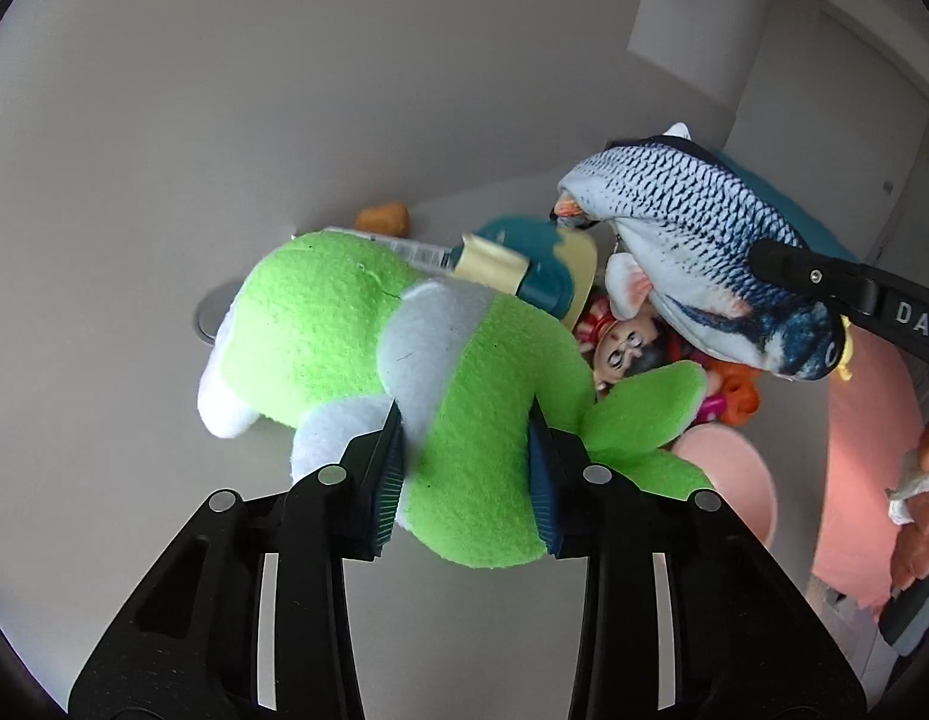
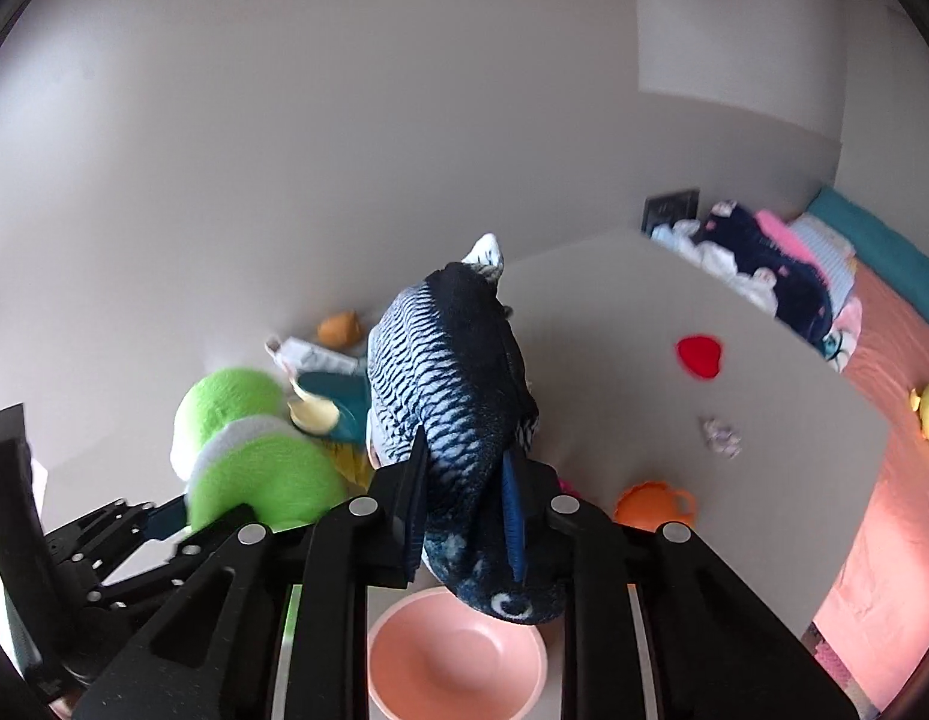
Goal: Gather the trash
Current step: 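Carry both plush toys over the black trash bin and open both tools, then move both tools back over the desk toward the remaining toys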
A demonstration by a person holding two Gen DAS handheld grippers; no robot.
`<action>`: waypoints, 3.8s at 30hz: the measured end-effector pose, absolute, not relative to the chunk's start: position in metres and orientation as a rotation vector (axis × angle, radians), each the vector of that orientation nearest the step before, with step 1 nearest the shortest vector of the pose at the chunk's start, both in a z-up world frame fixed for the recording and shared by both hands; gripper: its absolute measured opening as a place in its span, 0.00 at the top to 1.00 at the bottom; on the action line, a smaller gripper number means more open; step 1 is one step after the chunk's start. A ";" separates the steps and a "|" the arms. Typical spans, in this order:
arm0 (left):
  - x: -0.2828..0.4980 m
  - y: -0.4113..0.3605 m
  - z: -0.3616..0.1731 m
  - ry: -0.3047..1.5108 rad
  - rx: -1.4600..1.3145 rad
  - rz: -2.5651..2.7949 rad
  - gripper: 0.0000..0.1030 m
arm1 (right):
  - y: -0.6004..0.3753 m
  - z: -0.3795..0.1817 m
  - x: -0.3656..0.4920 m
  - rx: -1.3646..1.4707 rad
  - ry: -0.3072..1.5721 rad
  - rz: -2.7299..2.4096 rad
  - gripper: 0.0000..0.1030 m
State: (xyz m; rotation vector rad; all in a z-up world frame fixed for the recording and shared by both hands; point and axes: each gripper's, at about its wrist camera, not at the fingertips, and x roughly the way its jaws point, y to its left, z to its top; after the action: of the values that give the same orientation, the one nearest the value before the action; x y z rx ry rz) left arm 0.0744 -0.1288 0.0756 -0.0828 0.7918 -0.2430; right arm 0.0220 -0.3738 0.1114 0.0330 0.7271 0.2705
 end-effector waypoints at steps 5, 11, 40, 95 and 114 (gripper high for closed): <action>0.046 -0.133 0.106 0.730 -0.031 -0.253 0.66 | -0.390 0.137 0.005 0.077 0.673 0.269 0.78; 0.000 -0.142 0.124 0.682 -0.007 -0.296 0.65 | -0.419 0.151 -0.025 0.111 0.636 0.257 0.78; -0.109 -0.423 0.066 0.758 0.294 -0.802 0.59 | -0.678 0.074 -0.182 0.321 0.645 -0.135 0.77; -0.007 -0.289 0.074 0.749 0.248 -0.428 0.06 | -0.600 0.039 -0.118 0.351 0.639 -0.031 0.08; 0.054 -0.239 -0.002 0.958 0.023 -0.336 0.69 | -0.499 0.028 -0.004 0.260 0.828 0.017 0.28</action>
State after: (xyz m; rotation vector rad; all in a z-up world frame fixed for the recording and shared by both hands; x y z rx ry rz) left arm 0.0540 -0.2387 -0.0025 0.0234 0.9581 -0.3357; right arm -0.0038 -0.4994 0.0282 0.2603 0.8284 0.0169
